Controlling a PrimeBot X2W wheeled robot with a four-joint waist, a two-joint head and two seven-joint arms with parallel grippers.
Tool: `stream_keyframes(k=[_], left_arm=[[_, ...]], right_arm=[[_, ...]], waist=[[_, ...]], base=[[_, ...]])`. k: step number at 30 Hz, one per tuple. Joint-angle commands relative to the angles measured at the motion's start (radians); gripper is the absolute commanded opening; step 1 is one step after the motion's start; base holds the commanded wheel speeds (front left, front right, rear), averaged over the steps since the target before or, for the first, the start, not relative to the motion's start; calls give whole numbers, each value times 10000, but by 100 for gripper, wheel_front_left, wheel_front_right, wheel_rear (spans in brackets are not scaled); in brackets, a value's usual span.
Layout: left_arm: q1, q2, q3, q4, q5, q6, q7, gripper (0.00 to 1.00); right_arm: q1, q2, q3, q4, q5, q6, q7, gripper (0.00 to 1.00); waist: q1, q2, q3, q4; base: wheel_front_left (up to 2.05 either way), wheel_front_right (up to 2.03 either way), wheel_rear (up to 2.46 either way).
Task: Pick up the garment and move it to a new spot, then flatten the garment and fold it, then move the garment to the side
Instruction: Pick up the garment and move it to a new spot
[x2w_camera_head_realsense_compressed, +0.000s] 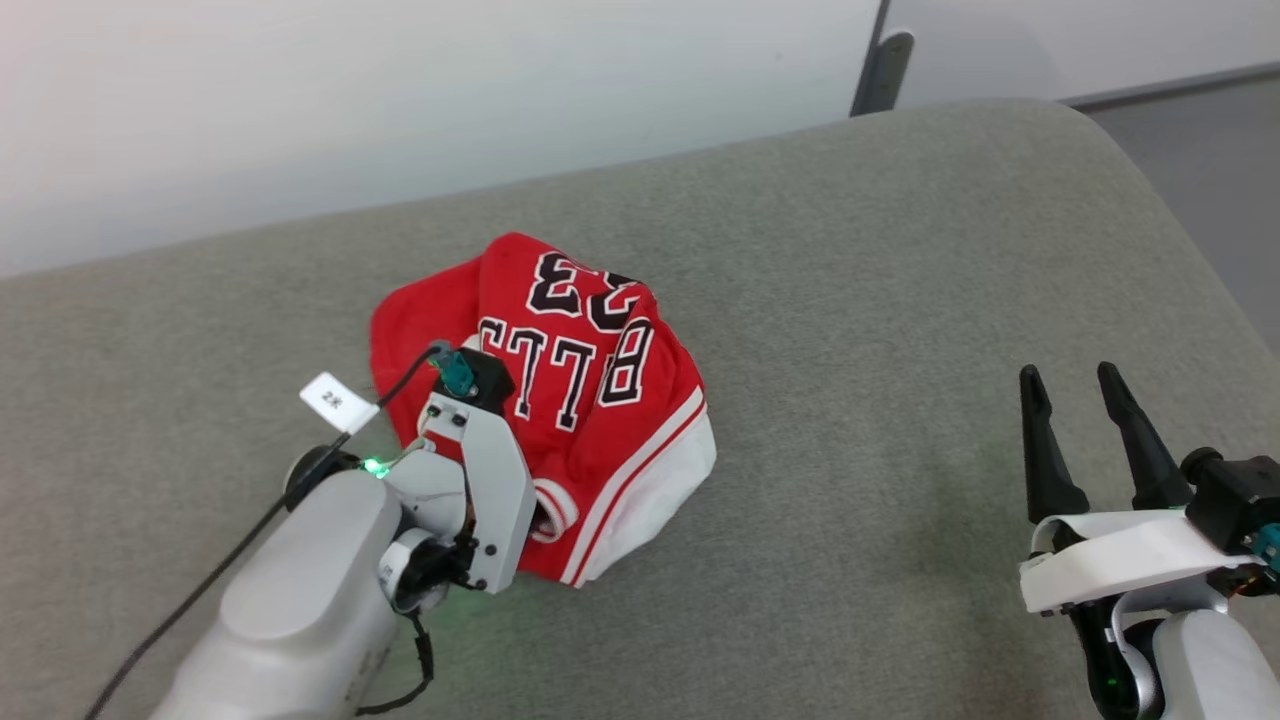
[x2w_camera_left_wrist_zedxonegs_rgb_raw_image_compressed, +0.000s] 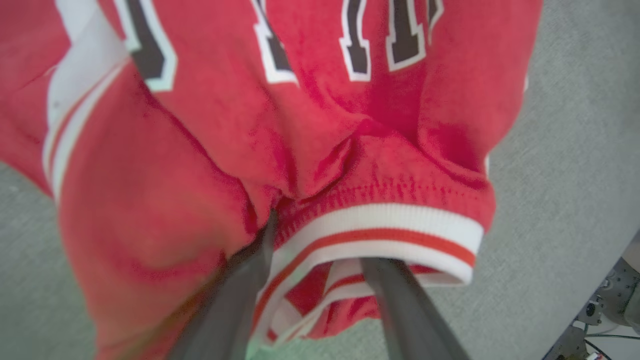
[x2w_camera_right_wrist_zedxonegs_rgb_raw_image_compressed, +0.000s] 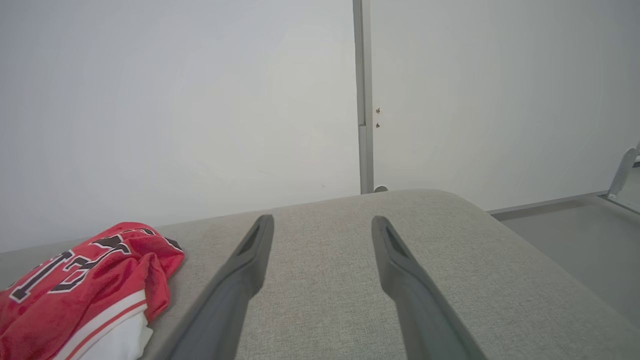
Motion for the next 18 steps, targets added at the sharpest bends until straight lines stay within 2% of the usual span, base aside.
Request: stream_keyframes(k=[1,12,18], left_arm=[[-23,108,-99,-39,-48,-68,116,100],[-122,909,-232,-1486,-683,-141,88,100],[34,1368,174,-2264,-778,-144,-1114,100]], right_arm=[[36,-40,-24,1,33,-14,-49,100],[257,-232,-279,-155,-30,-14,9,100],[458,-268,-391,-286,-86,-14,79,100]], waist=[[0,0,-126,168],[0,0,-657,1235],[0,0,-995,1940]], base=[[0,0,0],[0,0,0],[0,0,0]])
